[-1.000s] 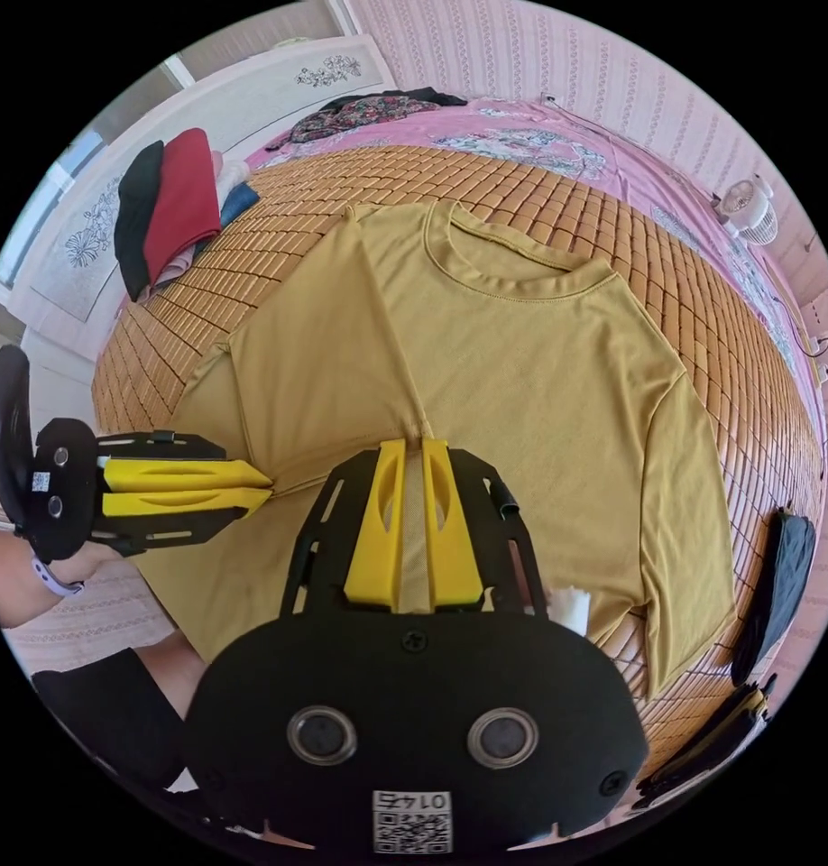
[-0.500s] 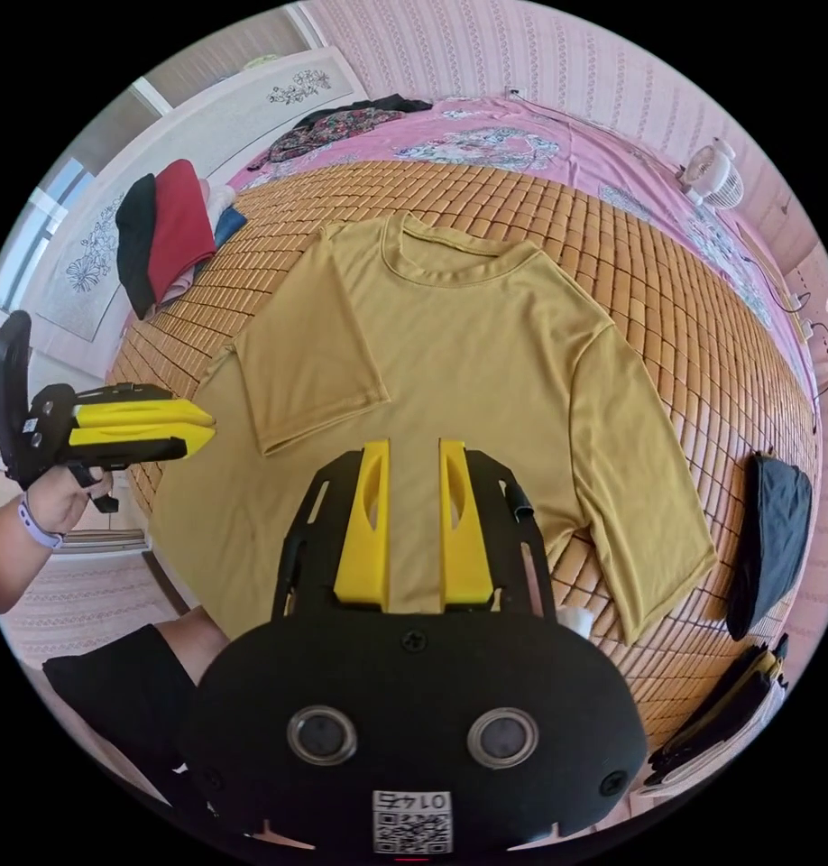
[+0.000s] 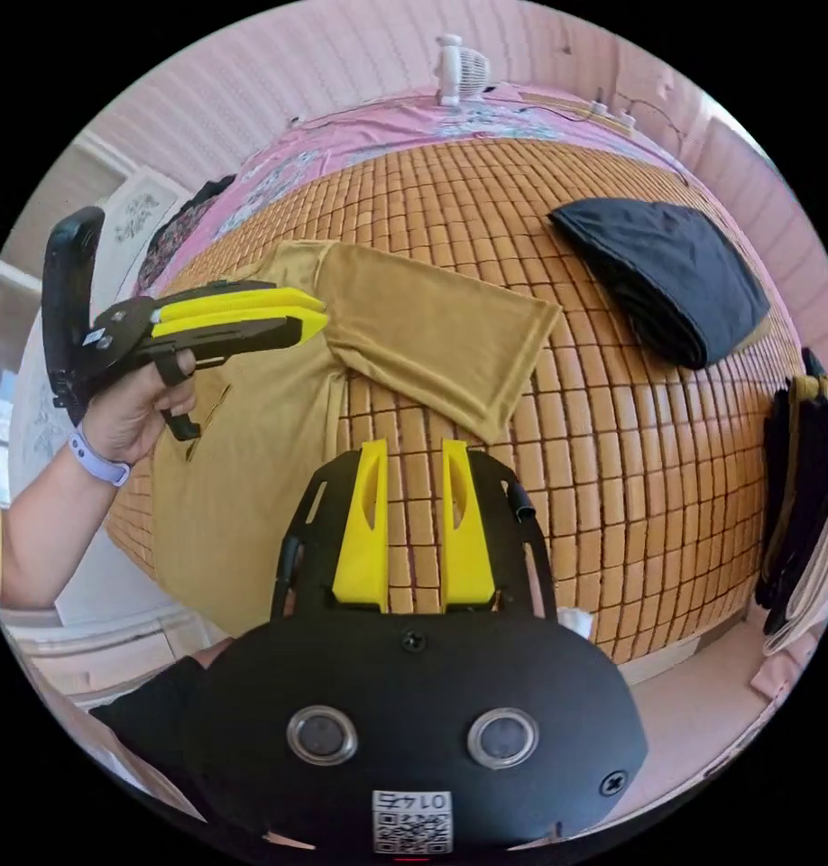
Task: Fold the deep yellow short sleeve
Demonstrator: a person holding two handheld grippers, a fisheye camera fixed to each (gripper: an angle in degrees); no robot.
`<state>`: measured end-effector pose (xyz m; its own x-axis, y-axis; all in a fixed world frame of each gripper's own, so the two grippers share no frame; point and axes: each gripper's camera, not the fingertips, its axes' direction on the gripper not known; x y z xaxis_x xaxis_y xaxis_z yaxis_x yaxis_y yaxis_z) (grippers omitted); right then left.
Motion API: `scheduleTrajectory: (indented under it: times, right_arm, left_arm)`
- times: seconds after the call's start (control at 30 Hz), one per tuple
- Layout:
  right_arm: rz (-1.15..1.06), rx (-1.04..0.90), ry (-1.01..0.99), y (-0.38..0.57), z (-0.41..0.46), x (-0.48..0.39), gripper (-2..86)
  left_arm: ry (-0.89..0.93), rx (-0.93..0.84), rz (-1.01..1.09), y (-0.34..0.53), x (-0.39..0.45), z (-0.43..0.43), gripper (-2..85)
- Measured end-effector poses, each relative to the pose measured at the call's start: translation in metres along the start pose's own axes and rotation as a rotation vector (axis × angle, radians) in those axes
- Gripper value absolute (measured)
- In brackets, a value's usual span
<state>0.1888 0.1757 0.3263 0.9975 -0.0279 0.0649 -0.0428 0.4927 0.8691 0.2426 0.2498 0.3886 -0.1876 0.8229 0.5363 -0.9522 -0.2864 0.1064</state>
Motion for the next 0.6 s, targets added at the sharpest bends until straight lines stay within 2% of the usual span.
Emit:
scheduleTrajectory:
  times: [0.07, 0.33, 0.47, 0.6]
  right_arm:
    - [0.111, 0.061, -0.101, 0.010, -0.009, 0.036, 9.0]
    - [0.223, 0.092, -0.110, 0.016, -0.003, 0.085, 7.7]
    - [0.270, 0.103, -0.159, 0.020, -0.001, 0.100, 4.6]
    - [0.272, 0.106, -0.182, 0.022, -0.002, 0.110, 2.5]
  left_arm:
    - [0.050, 0.016, 0.014, -0.021, 0.006, 0.014, 4.0]
    - [0.126, -0.031, 0.042, -0.084, 0.035, 0.070, 5.6]
    - [0.080, -0.068, 0.042, -0.099, 0.047, 0.092, 6.0]
    - [0.015, -0.064, 0.088, -0.097, 0.049, 0.093, 0.2]
